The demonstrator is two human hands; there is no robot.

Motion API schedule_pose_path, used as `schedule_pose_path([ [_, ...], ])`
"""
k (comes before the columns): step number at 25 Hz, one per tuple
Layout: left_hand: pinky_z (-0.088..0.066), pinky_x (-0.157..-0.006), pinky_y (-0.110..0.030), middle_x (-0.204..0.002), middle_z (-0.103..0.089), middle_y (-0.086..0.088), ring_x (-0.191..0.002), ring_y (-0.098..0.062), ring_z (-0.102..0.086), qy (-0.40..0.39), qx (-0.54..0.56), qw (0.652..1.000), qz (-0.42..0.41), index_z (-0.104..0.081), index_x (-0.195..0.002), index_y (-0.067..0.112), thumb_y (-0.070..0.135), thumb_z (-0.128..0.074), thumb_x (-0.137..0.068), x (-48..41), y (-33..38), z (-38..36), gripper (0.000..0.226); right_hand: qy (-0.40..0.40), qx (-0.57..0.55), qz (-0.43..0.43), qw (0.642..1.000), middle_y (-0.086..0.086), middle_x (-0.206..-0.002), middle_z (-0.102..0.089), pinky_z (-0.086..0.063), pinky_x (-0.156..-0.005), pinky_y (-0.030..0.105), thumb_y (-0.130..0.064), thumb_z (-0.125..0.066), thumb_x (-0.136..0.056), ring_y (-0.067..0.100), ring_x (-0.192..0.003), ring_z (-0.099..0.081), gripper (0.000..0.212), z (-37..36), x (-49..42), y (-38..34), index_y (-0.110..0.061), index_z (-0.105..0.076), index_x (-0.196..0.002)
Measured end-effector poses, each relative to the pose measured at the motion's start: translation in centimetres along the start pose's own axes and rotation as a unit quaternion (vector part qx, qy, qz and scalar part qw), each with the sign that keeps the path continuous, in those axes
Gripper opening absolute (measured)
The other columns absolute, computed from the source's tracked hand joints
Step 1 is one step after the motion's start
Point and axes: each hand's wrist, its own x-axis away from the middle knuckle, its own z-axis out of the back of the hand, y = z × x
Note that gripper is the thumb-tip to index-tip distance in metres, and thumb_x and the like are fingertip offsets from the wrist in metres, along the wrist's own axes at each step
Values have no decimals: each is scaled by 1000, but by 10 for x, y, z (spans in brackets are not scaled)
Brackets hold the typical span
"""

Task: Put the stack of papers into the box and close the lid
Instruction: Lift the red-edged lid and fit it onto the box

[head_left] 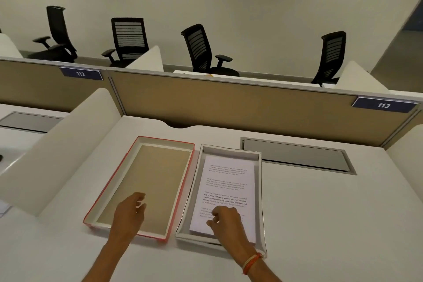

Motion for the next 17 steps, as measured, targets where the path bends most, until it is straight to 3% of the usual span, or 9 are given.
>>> schedule_pose_path([
  [3, -54, -85, -38, -111, -73, -15, -94, -29, -69, 28, 19, 999, 24, -68, -114, 2, 2, -69, -86, -31, -36, 27, 28, -12, -2, 41, 999, 3, -104, -73, -55, -82, 20, -30, -67, -90, 14, -94, -69, 28, -24, -16, -43, -15, -69, -113],
  [9, -52, -96, -45, -121, -69, -18, -110, -36, -66, 29, 9, 998, 62, -65, -120, 2, 7, -71, -85, -95, -104, 60, 36, -80, 35, 102, 991, 13, -118, -64, -51, -90, 36, -33, -61, -93, 26, -108, -59, 38, -92, -54, -135, -7, -58, -121],
  [15, -49, -99, -40, -126, -66, -17, -116, -33, -63, -99, -41, 989, 98, -58, -130, 0, 38, -72, -85, -131, -128, 60, 61, -136, 125, 103, 977, 17, -126, -60, -48, -93, 39, -38, -67, -89, 32, -112, -58, 52, -167, -76, -198, -6, -51, -127],
  [17, -50, -94, -37, -118, -69, -15, -108, -30, -66, -126, -79, 985, 87, -62, -122, 1, 43, -69, -86, -136, -130, 56, 56, -131, 157, 104, 973, 19, -139, -52, -45, -103, 43, -41, -68, -87, 35, -123, -52, 63, -181, -84, -204, -6, -46, -134],
])
